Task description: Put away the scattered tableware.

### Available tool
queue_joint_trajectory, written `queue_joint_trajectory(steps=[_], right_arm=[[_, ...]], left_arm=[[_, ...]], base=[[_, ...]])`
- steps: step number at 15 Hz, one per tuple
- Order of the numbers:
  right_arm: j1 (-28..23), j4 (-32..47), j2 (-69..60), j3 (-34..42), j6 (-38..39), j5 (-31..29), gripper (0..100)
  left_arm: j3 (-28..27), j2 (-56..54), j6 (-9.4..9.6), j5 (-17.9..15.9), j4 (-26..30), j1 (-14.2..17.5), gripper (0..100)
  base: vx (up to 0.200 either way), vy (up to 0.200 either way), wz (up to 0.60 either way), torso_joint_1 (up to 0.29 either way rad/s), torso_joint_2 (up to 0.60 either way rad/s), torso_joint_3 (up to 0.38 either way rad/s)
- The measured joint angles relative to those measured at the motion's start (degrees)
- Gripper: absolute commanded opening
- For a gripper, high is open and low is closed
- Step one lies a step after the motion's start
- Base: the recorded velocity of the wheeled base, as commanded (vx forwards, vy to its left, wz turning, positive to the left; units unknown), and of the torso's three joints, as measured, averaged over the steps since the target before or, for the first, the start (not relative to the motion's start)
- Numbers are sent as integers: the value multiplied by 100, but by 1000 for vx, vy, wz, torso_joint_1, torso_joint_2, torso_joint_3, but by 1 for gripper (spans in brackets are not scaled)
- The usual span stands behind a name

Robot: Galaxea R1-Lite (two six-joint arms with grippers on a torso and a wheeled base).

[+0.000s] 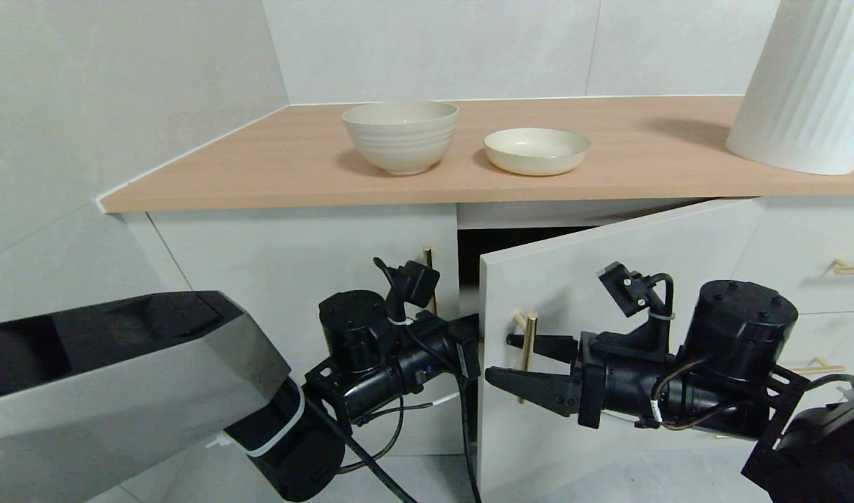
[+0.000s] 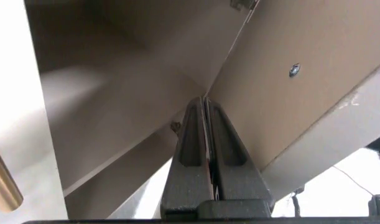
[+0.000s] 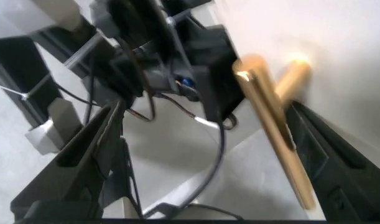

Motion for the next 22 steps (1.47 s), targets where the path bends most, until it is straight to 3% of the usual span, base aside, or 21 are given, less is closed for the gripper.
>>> queue_joint_trajectory(steps=[4,7,8,12,17,22], right_arm=[[-254,-11,-154,213,-208,-50,100],[-295,157,-525,621,-447,-257,100],[-295,354,-685,745,-602,-583,100],[72,1635,-1402,937,-1457,-3260,100],[636,4569,-2525,491,-1573,-4272,100],[905,4673,-2868,338,-1562,-4324,100]], left_arm=[[-99,-5,-2,-26,35,-41,0],[-319,-48,11,-34,517,-52,0],[-446,-85,15,-37,778,-54,0],[-636,-452,23,-37,1284,-65,0],[-538,-606,22,-39,1308,-135,0],[-488,-573,22,-41,1481,-221,0]], base=[[0,0,0,0,0,0],[0,0,0,0,0,0],[0,0,0,0,0,0],[0,0,0,0,0,0],[0,0,0,0,0,0],[0,0,0,0,0,0]])
